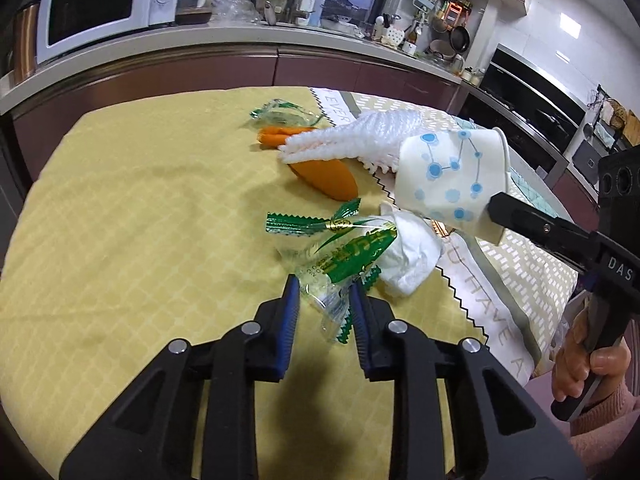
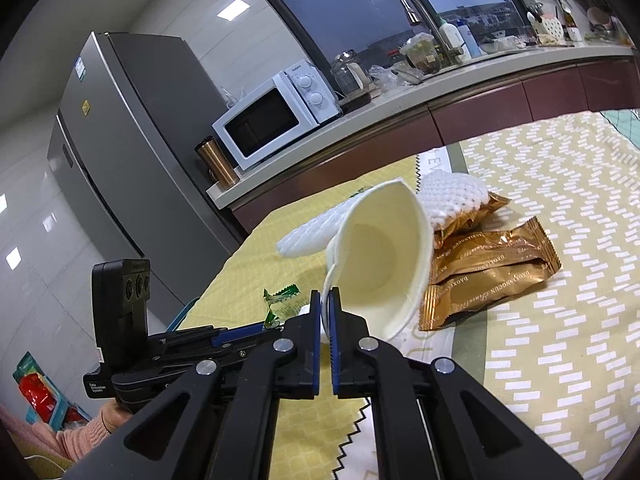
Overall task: Collect trash
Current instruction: 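Carry the wrapper and bowl with both tools over the blue bin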
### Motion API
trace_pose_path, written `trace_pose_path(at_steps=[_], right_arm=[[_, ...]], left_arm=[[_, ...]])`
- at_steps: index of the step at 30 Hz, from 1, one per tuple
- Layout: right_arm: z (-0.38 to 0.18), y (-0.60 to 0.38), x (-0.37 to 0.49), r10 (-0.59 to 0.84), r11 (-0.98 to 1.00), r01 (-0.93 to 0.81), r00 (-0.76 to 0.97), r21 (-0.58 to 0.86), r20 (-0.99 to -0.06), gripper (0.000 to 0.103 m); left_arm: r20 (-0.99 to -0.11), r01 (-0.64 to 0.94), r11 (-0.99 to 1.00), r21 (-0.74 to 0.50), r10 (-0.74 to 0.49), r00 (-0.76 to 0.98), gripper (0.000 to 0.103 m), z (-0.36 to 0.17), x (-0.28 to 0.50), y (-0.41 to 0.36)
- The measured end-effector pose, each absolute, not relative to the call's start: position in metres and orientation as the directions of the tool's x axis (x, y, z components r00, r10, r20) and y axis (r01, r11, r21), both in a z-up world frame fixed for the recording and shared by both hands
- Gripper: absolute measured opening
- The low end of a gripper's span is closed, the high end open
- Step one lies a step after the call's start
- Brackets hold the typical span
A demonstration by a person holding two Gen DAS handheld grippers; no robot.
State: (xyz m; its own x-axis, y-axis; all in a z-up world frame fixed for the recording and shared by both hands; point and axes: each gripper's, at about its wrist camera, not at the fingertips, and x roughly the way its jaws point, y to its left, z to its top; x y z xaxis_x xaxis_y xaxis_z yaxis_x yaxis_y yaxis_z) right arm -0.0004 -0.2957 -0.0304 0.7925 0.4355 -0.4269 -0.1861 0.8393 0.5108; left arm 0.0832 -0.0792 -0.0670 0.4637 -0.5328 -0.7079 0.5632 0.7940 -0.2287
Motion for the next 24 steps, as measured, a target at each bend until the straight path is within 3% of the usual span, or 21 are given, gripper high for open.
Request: trace_pose_path(at_steps=[24], right_arm=[[-0.016, -0.221, 0.01, 0.615, 0.758, -0.381, 0.69, 0.53, -0.382, 0.003]], left_arm=[[-0.649, 0.444, 0.872, -0.206, -0.462, 0.604, 0.026, -0.029, 0.052, 0.023]])
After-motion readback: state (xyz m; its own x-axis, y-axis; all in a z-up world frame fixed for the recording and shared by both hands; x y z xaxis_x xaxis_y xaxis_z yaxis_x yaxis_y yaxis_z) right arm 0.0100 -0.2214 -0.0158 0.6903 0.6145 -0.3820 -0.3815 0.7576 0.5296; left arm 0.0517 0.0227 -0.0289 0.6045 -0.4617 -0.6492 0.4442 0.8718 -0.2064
